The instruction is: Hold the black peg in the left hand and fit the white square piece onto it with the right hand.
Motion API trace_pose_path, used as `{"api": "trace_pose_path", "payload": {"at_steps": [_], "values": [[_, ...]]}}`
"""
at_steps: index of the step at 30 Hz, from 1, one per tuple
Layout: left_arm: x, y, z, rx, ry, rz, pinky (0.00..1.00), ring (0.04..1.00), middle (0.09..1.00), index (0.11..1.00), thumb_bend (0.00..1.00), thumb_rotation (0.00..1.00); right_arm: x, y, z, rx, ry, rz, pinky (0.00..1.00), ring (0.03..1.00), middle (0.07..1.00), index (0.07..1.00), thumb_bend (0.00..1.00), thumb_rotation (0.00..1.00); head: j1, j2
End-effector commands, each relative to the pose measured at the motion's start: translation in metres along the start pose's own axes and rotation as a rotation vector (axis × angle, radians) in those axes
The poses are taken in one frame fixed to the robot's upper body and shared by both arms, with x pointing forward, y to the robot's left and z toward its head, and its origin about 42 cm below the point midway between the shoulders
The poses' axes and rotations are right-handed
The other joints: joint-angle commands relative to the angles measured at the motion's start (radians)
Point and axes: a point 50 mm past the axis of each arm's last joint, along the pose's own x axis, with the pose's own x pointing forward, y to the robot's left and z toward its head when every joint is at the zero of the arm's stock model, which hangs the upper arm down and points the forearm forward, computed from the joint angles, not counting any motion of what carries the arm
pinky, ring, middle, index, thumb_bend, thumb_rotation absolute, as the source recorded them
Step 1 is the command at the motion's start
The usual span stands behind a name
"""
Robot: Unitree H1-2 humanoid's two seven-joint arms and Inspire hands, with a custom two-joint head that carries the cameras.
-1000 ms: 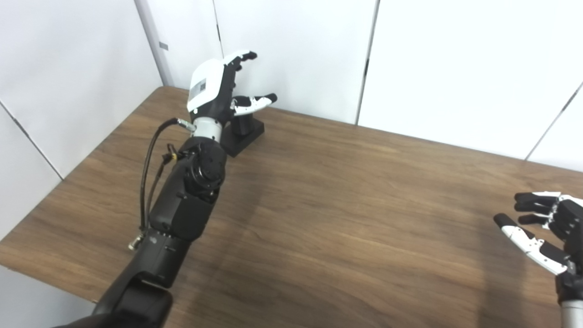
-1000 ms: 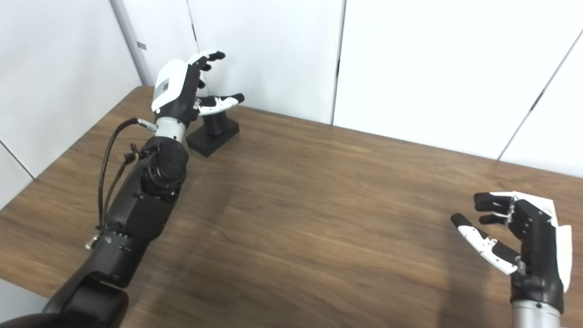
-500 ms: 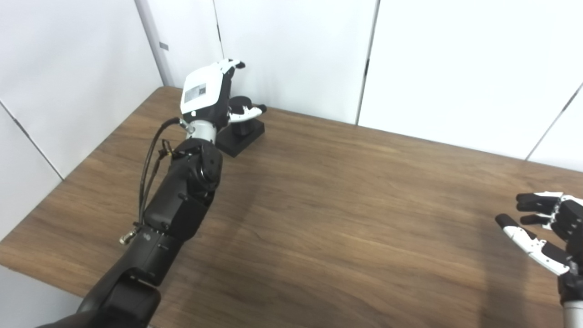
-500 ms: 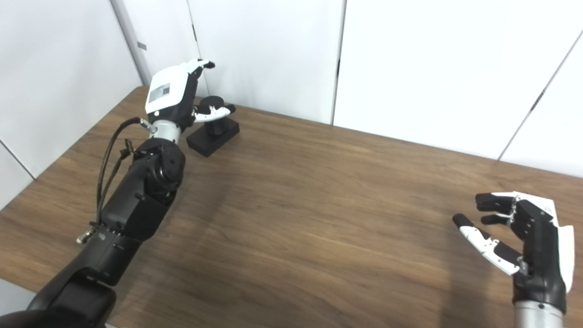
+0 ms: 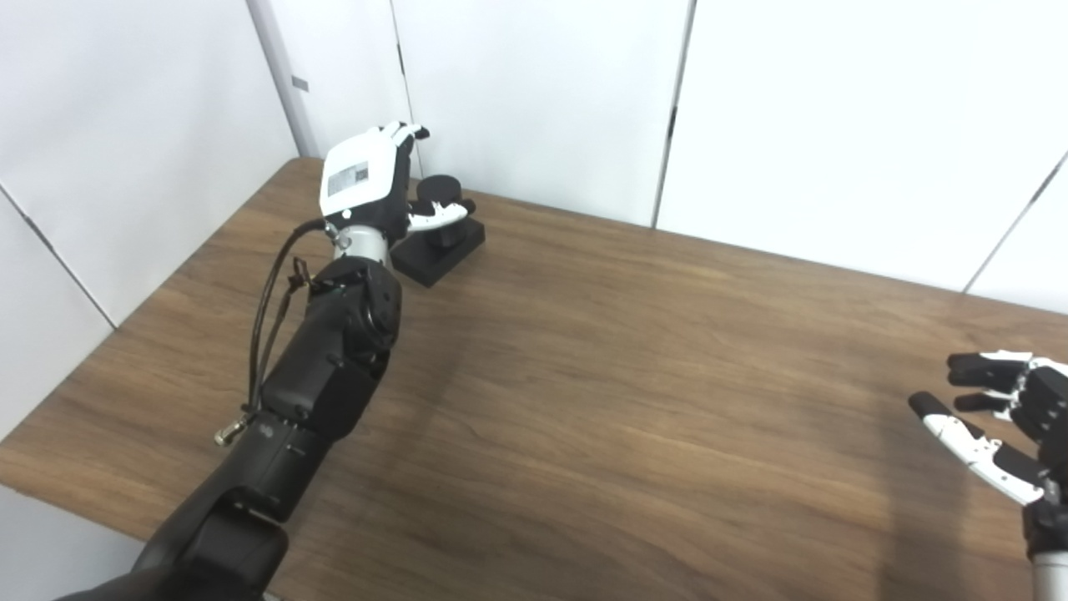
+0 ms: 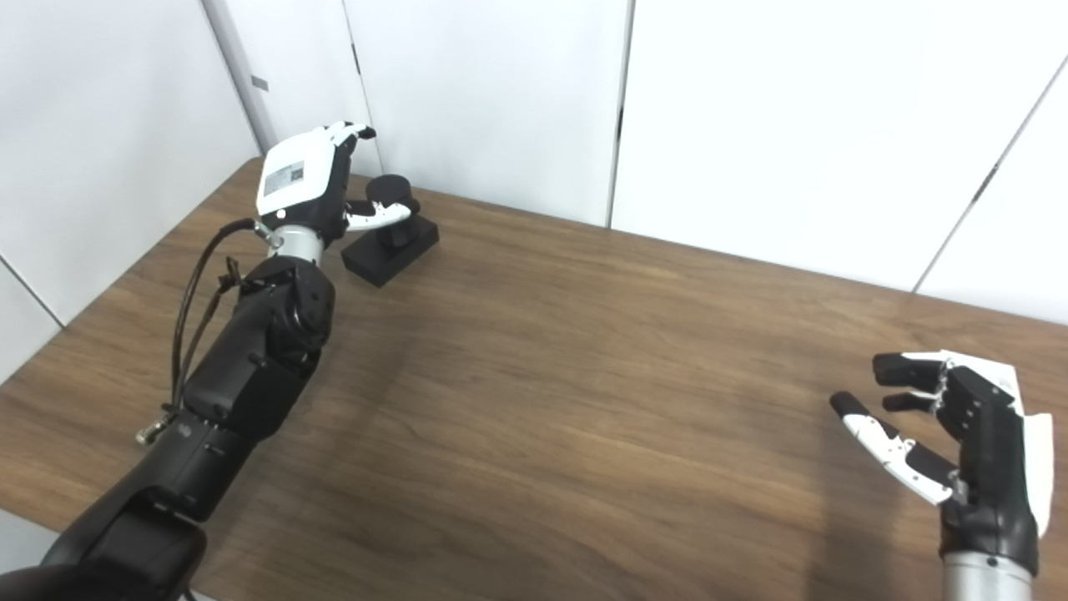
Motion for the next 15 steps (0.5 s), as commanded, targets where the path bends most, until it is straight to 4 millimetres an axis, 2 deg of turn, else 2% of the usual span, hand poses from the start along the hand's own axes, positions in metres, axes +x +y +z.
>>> {"api": "trace_pose_path", "payload": {"at_steps": [1,15], "values": [[0.018,0.025,0.007,0.032,-0.009,0.098,0.93,0.944,0.932,0.844,0.85,0.44,0.007,-0.006,0.016,-0.007,-0.079,-0.011,0.49,0.597,0.602,0.488,0.49,0.12,0.002,0.001],[0.027,0.014,-0.006,0.084,0.060,0.055,0.90,0.961,0.954,0.845,0.90,0.54,0.006,-0.004,0.018,-0.010,-0.068,-0.016,0.50,0.613,0.615,0.488,0.49,0.12,0.002,0.008]]}}
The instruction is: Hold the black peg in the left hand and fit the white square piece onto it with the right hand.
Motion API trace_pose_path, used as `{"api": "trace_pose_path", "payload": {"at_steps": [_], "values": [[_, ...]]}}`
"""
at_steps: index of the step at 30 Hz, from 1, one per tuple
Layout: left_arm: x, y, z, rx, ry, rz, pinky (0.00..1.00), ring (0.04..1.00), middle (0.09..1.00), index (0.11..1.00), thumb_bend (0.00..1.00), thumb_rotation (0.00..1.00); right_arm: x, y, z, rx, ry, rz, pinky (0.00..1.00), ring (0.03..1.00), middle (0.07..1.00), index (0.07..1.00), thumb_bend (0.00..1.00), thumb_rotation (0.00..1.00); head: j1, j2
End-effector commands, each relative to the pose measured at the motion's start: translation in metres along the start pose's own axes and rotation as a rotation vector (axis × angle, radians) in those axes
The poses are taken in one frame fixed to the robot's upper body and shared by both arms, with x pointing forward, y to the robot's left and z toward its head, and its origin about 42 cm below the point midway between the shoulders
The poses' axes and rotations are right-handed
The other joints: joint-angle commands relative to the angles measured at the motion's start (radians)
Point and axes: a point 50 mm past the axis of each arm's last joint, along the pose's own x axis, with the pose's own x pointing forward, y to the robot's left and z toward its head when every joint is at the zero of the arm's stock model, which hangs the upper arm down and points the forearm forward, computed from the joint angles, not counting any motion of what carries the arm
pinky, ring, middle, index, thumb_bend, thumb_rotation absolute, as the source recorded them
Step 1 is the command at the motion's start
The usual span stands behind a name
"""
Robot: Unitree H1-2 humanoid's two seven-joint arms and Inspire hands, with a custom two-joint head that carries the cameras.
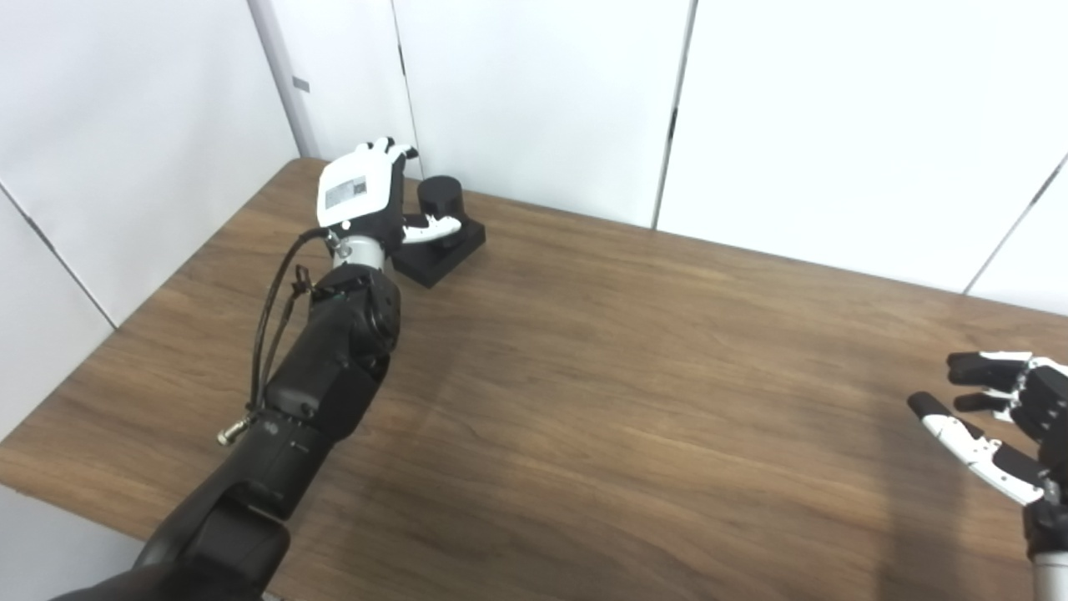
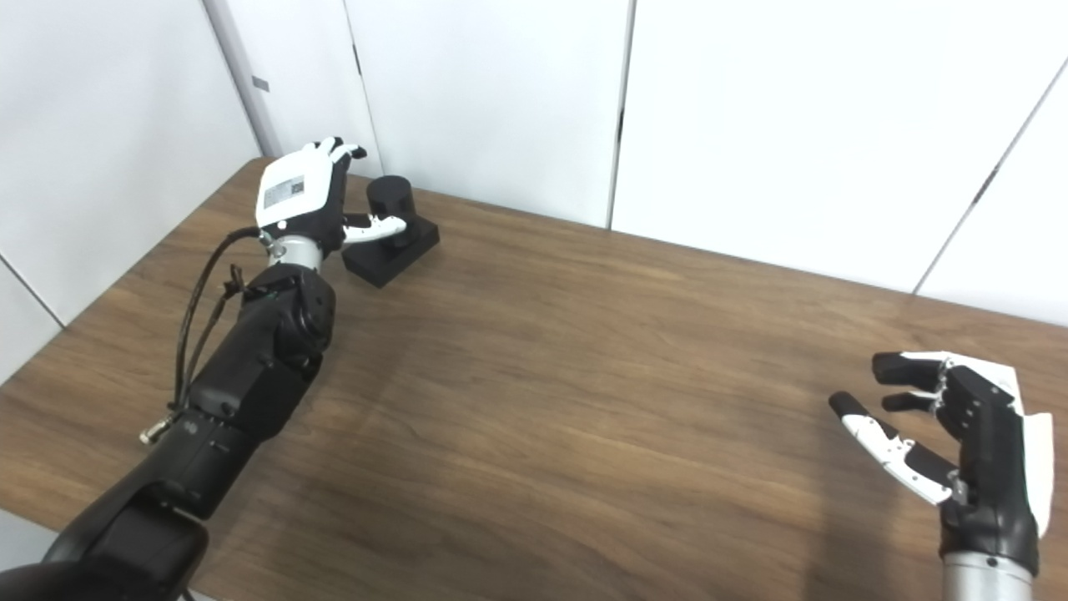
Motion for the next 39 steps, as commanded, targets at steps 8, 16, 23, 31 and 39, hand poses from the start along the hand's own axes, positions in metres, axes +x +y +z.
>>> {"api": "trace_pose_path", "payload": {"at_steps": [8,16,23,31,39], "values": [[0.025,0.026,0.002,0.027,0.026,0.078,0.91,0.958,0.952,0.841,0.91,0.56,0.006,-0.004,0.015,-0.010,-0.072,-0.013,0.50,0.617,0.620,0.487,0.49,0.12,-0.002,0.003],[0.028,0.020,-0.003,0.021,0.060,0.041,0.89,0.953,0.948,0.837,0.91,0.56,0.006,-0.004,0.015,-0.008,-0.069,-0.013,0.51,0.618,0.619,0.487,0.49,0.12,-0.001,0.006],[0.027,0.016,0.001,-0.029,0.078,-0.006,0.82,0.927,0.930,0.822,0.90,0.57,0.007,-0.004,0.014,-0.006,-0.071,-0.014,0.49,0.607,0.620,0.487,0.49,0.12,-0.003,0.011],[0.025,0.009,0.003,-0.041,0.083,-0.046,0.82,0.929,0.925,0.815,0.90,0.59,0.006,-0.005,0.014,-0.004,-0.073,-0.011,0.49,0.604,0.619,0.487,0.49,0.12,-0.004,0.016],[0.025,0.001,0.007,-0.037,0.093,-0.094,0.83,0.931,0.923,0.813,0.93,0.60,0.006,-0.006,0.014,-0.011,-0.077,-0.007,0.48,0.598,0.615,0.487,0.49,0.12,-0.007,0.019]]}}
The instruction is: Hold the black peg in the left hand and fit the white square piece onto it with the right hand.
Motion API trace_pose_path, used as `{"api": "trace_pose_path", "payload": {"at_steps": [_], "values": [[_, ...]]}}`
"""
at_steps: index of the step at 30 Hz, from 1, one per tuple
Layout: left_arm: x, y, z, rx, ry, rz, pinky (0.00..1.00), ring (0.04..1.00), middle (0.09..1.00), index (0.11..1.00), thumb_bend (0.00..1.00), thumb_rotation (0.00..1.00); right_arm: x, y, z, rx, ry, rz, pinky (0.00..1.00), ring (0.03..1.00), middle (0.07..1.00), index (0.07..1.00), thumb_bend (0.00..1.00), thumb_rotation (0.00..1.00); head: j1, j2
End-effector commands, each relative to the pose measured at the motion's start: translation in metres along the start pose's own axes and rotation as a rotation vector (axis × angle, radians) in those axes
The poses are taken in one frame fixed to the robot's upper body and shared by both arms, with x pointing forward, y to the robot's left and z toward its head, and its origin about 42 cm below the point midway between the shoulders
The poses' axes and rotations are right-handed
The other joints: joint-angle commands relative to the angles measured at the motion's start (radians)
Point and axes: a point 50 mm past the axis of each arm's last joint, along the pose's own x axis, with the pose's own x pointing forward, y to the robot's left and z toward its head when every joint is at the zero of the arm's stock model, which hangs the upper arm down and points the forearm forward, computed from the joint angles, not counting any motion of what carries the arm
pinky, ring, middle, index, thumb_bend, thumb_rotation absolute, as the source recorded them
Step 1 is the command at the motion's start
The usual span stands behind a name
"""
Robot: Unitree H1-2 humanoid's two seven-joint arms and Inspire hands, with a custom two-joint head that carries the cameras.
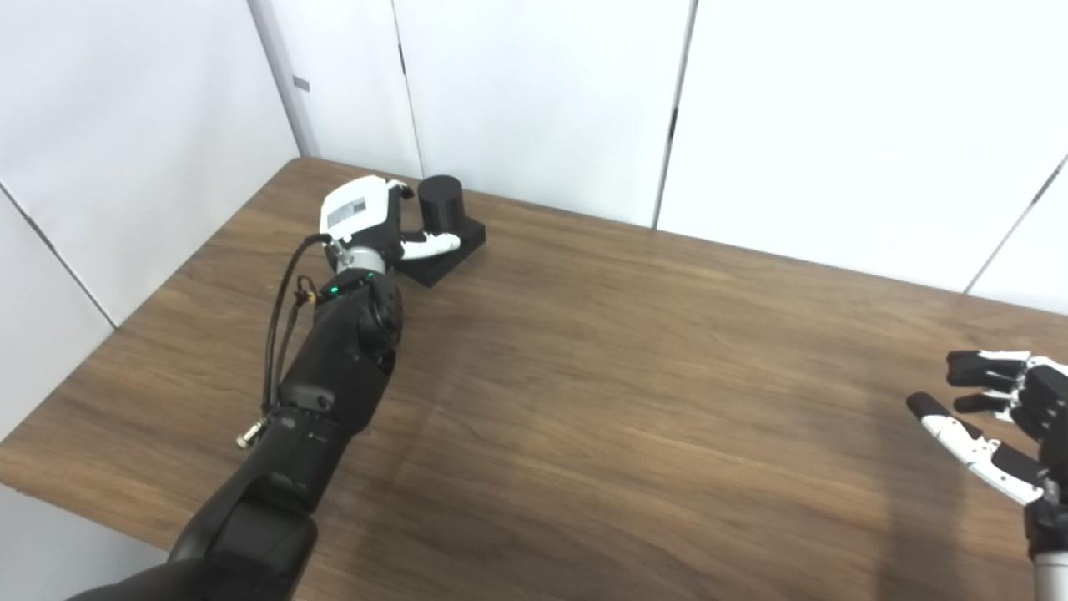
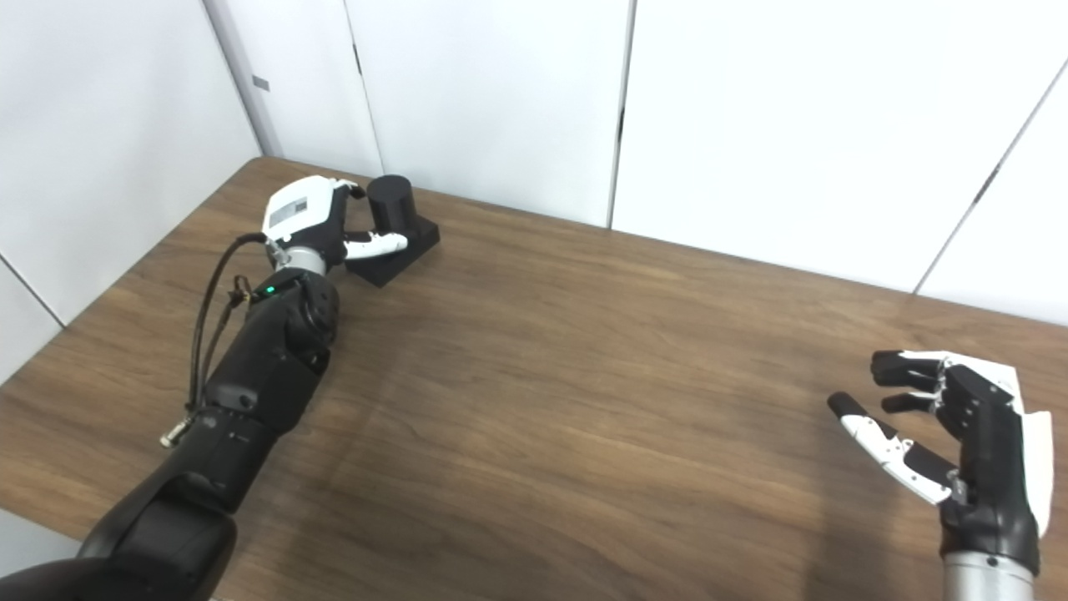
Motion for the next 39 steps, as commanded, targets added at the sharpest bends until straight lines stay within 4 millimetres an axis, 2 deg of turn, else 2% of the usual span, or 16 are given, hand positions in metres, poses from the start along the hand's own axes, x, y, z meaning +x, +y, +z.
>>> {"api": "trace_pose_path", "payload": {"at_steps": [1,4,14,22,28,39], "values": [[0.012,0.028,0.016,0.004,-0.022,0.084,0.83,0.931,0.921,0.812,0.93,0.60,0.006,-0.006,0.013,-0.004,-0.075,-0.016,0.48,0.598,0.615,0.487,0.49,0.12,0.000,0.001],[0.012,0.024,0.015,0.036,-0.027,0.079,0.81,0.926,0.920,0.805,0.93,0.60,0.006,-0.006,0.014,-0.003,-0.072,-0.020,0.49,0.605,0.613,0.487,0.49,0.12,-0.001,0.002],[0.013,0.013,0.014,0.088,-0.031,0.072,0.84,0.938,0.929,0.800,0.97,0.61,0.006,-0.007,0.015,0.004,-0.074,-0.021,0.48,0.605,0.609,0.487,0.49,0.12,-0.004,0.007],[0.014,0.011,0.010,0.116,-0.025,0.069,0.86,0.940,0.931,0.804,0.94,0.59,0.006,-0.009,0.015,0.014,-0.079,-0.024,0.47,0.596,0.606,0.487,0.49,0.12,-0.005,0.011],[0.012,0.010,0.005,0.125,-0.021,0.078,0.86,0.932,0.926,0.797,0.91,0.54,0.006,-0.010,0.015,0.012,-0.072,-0.024,0.47,0.600,0.607,0.486,0.49,0.12,-0.003,0.015],[0.013,0.013,-0.009,0.151,0.004,0.073,0.89,0.946,0.934,0.815,0.90,0.57,0.006,-0.010,0.014,0.002,-0.068,-0.022,0.49,0.606,0.610,0.487,0.49,0.12,0.003,0.020]]}}
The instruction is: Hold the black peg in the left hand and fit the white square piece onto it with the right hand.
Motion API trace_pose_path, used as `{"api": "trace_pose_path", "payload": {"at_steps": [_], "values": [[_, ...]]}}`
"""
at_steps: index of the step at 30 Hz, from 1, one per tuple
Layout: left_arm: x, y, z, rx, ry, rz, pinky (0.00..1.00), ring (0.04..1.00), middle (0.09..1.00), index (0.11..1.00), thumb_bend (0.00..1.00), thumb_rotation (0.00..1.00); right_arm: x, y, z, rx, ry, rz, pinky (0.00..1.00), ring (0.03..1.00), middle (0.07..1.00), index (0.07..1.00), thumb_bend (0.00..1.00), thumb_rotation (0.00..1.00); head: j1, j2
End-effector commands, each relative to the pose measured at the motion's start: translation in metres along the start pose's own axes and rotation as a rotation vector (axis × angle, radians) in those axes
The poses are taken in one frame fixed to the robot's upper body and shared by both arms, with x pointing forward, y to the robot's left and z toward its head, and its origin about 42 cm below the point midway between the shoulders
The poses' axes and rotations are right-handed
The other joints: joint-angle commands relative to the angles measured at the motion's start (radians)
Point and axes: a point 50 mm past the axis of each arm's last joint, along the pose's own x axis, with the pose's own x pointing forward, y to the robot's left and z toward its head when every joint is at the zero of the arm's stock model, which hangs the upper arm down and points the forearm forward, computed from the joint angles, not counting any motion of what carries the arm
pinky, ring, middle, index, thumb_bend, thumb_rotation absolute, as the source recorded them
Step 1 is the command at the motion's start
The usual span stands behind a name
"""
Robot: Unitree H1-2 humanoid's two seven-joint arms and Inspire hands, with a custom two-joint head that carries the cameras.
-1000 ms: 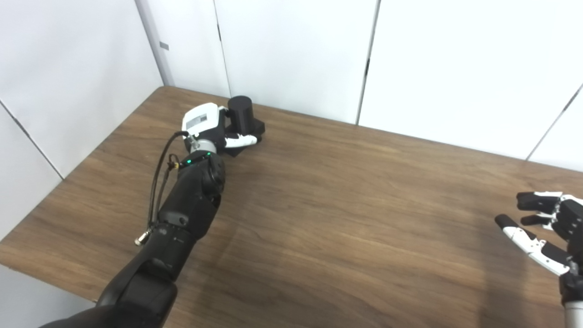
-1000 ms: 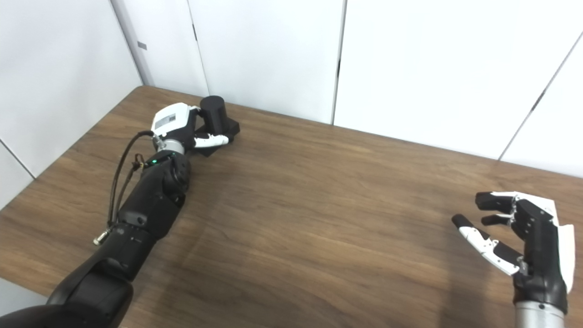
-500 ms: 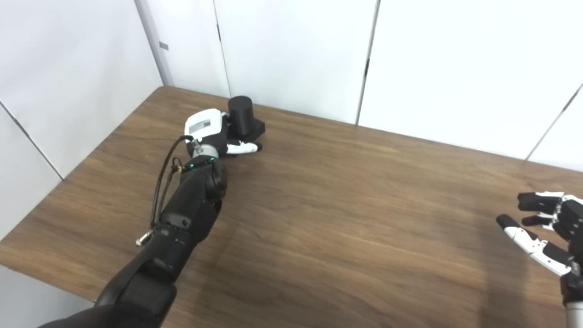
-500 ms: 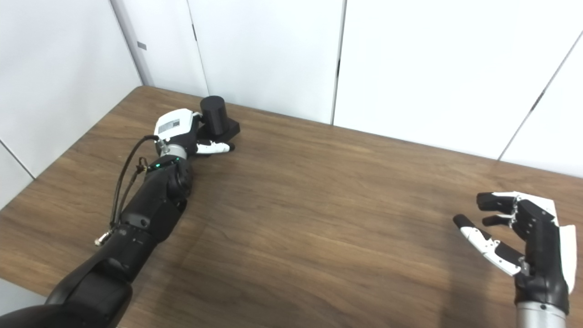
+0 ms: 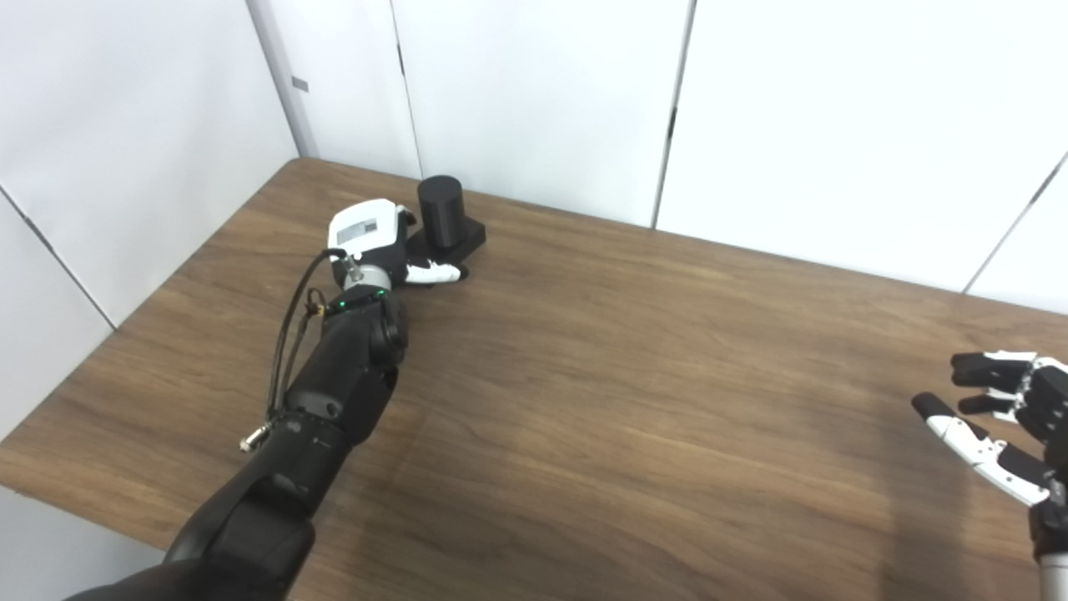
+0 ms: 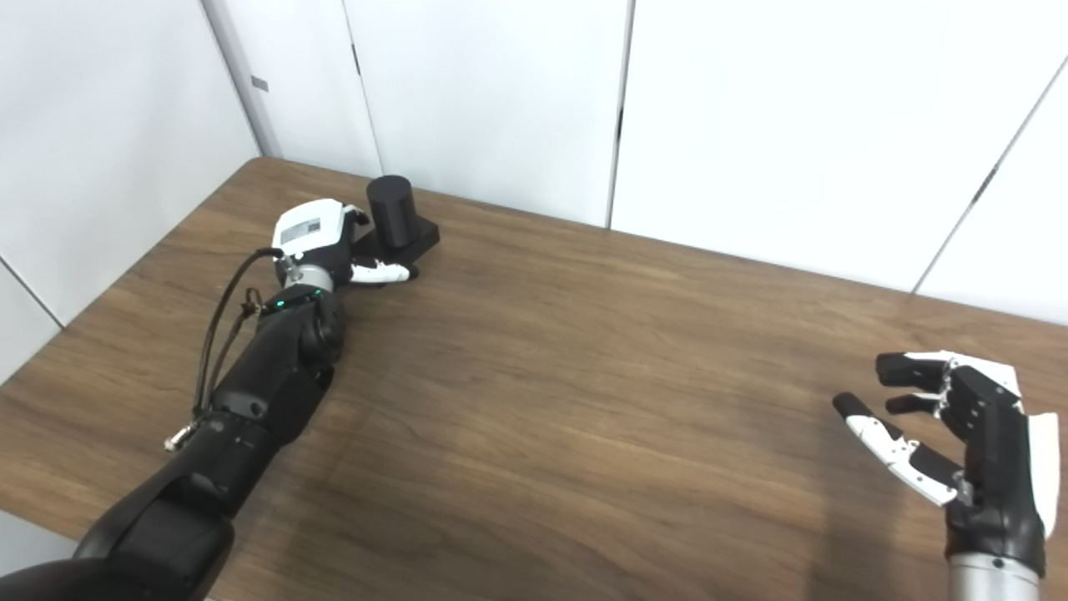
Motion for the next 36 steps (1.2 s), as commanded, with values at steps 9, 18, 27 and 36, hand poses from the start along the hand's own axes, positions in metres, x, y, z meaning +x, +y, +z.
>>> {"api": "trace_pose_path", "payload": {"at_steps": [9,18,27,36], "values": [[0.009,0.031,-0.011,0.015,0.010,0.095,0.84,0.931,0.923,0.808,0.90,0.57,0.006,-0.006,0.014,0.003,-0.069,-0.010,0.49,0.611,0.613,0.487,0.49,0.12,0.003,0.008],[0.010,0.028,-0.012,0.018,0.012,0.075,0.83,0.931,0.920,0.783,0.89,0.55,0.007,-0.006,0.014,0.011,-0.077,-0.011,0.48,0.599,0.608,0.486,0.49,0.12,-0.002,0.014],[0.007,0.025,-0.007,0.013,-0.006,0.048,0.82,0.926,0.914,0.788,0.89,0.55,0.007,-0.005,0.014,0.012,-0.084,-0.011,0.45,0.563,0.599,0.486,0.49,0.11,-0.004,0.017],[0.010,0.022,0.001,0.018,-0.025,0.037,0.80,0.919,0.910,0.781,0.89,0.53,0.007,-0.006,0.016,0.005,-0.088,-0.011,0.45,0.566,0.599,0.485,0.49,0.12,-0.010,0.020]]}}
